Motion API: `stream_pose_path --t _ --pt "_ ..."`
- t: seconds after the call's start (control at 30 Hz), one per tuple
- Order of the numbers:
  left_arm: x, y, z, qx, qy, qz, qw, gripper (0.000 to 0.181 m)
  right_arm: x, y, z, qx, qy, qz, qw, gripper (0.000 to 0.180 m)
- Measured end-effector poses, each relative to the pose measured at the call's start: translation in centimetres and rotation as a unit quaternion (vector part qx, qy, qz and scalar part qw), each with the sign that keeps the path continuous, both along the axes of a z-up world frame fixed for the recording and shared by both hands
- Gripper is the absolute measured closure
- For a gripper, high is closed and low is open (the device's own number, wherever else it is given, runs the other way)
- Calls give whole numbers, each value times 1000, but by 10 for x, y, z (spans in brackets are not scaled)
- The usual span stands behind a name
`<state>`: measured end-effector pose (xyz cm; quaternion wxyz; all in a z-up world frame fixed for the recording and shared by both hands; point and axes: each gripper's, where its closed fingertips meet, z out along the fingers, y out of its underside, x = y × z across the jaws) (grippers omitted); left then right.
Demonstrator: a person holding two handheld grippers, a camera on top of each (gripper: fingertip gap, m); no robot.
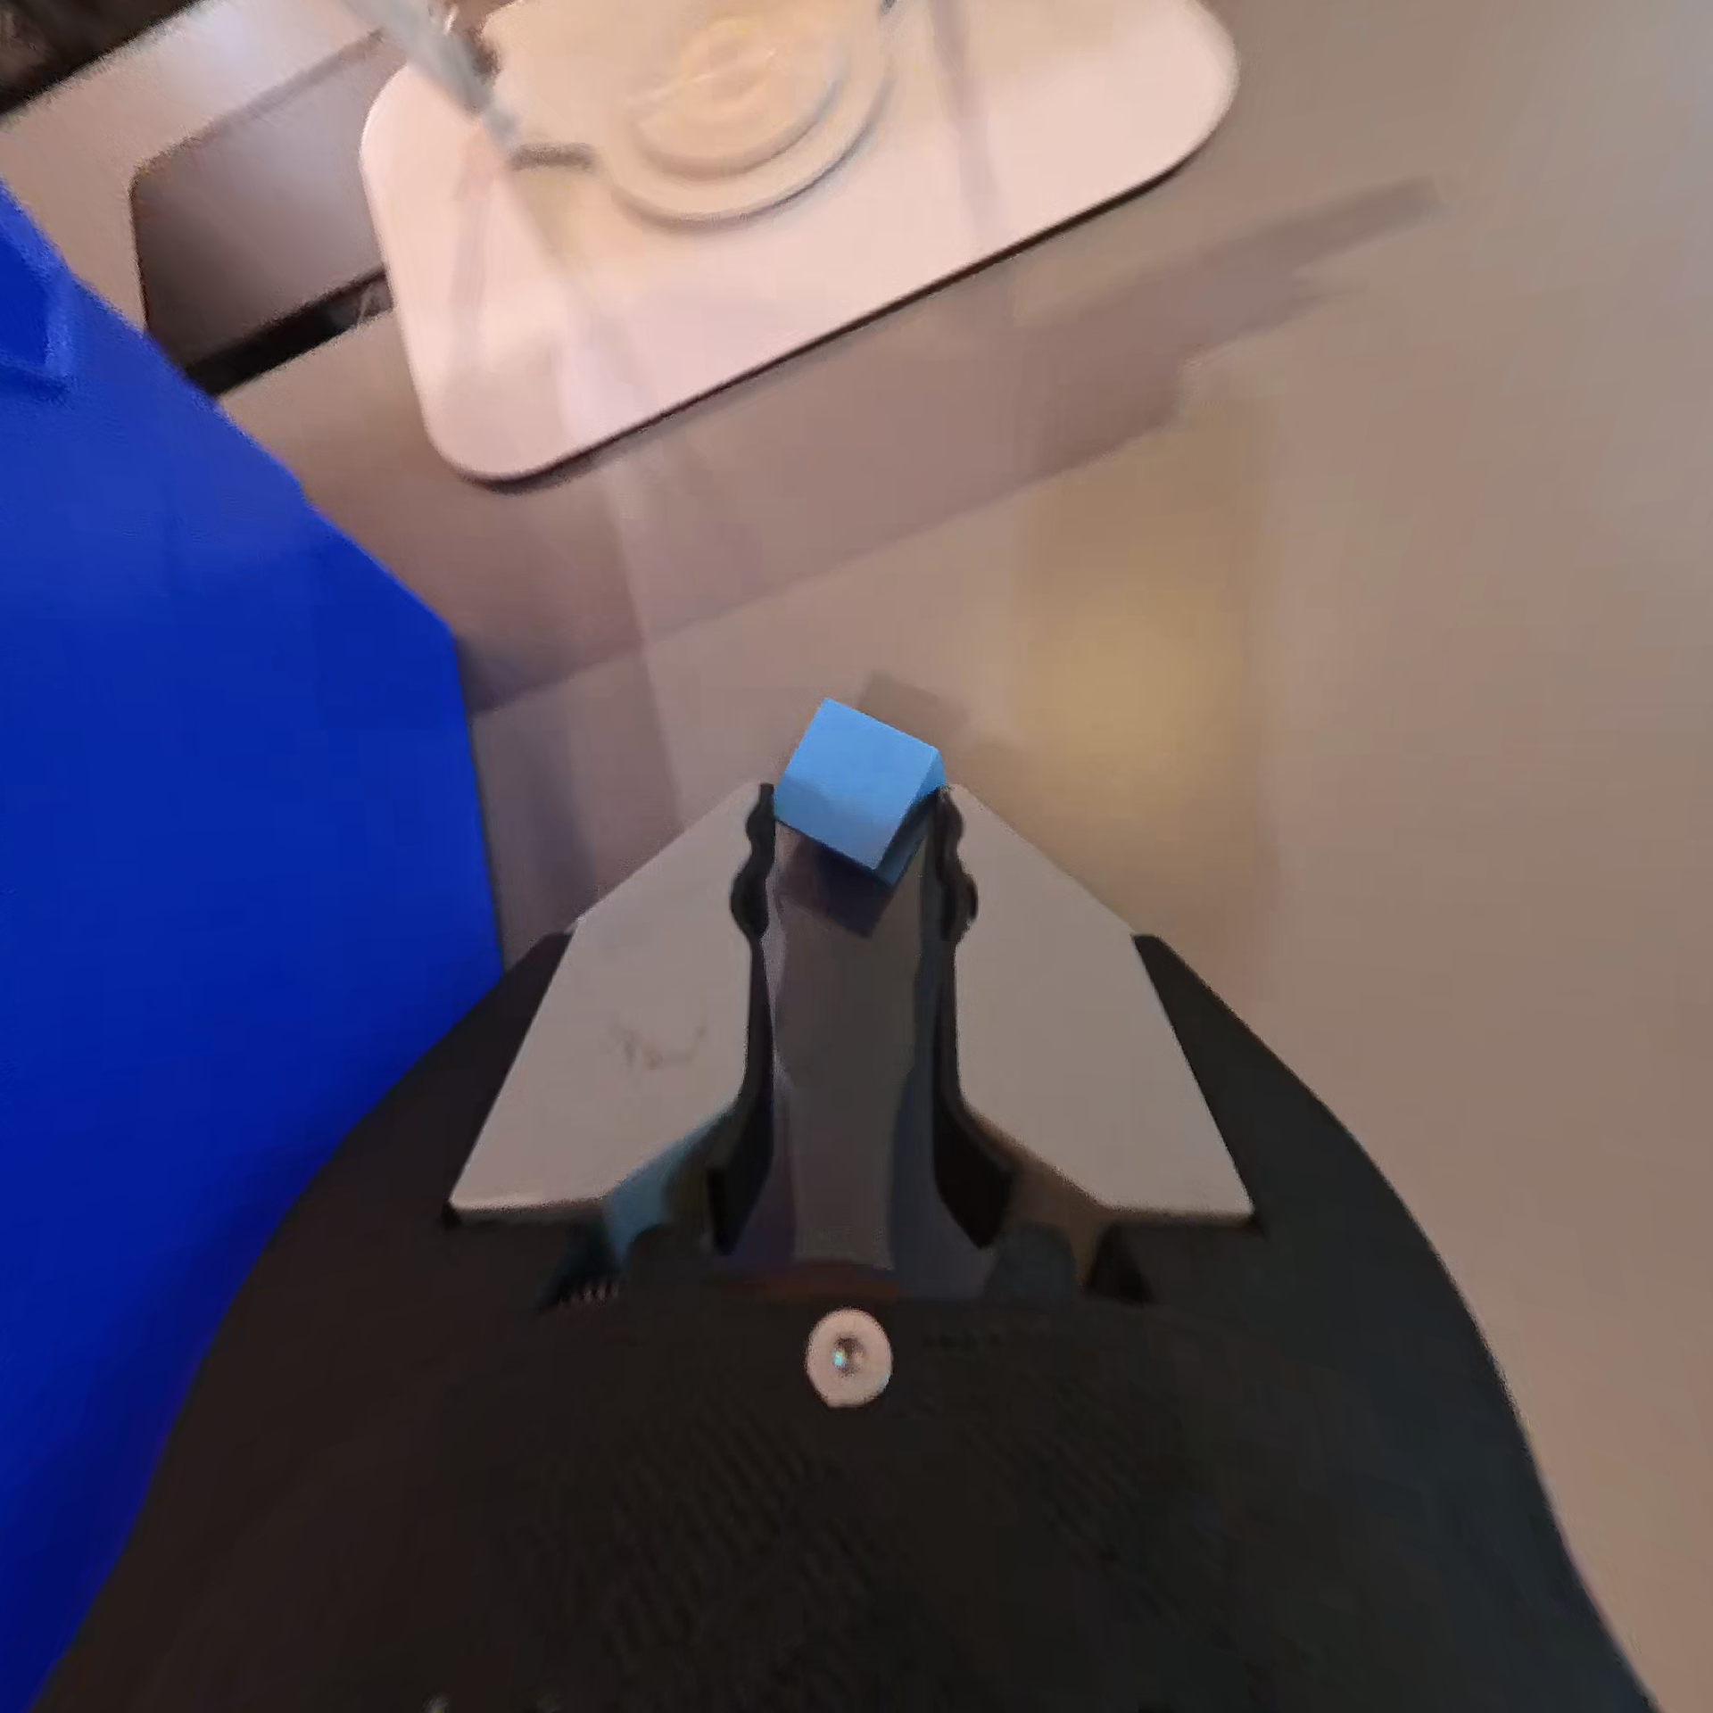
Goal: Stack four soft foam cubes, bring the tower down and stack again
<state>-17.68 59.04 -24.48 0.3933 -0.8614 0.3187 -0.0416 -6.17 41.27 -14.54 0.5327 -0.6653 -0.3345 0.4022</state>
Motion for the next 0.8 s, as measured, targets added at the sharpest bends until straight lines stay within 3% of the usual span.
stream_pose_path --t 0.13,0.23,0.33,0.47,0.6,0.8 --pt "37 -47 46 82 -64 -161 981 149 4 2 1 -7 7 -3 1000 138" --pt "59 -97 90 178 -121 -295 931 149 5 0 5 -13 18 6 1000 137" --pt "73 -140 111 263 -129 -395 871 149 1 -7 10 -31 41 34 998 135" --pt "83 -149 119 367 -43 -391 843 148 -6 -17 19 -69 85 73 991 130" --pt "95 -158 120 449 49 -384 806 149 -6 -9 17 -76 84 47 992 130" --pt "107 -174 132 521 90 -373 762 149 -9 -7 25 -75 111 39 990 131"
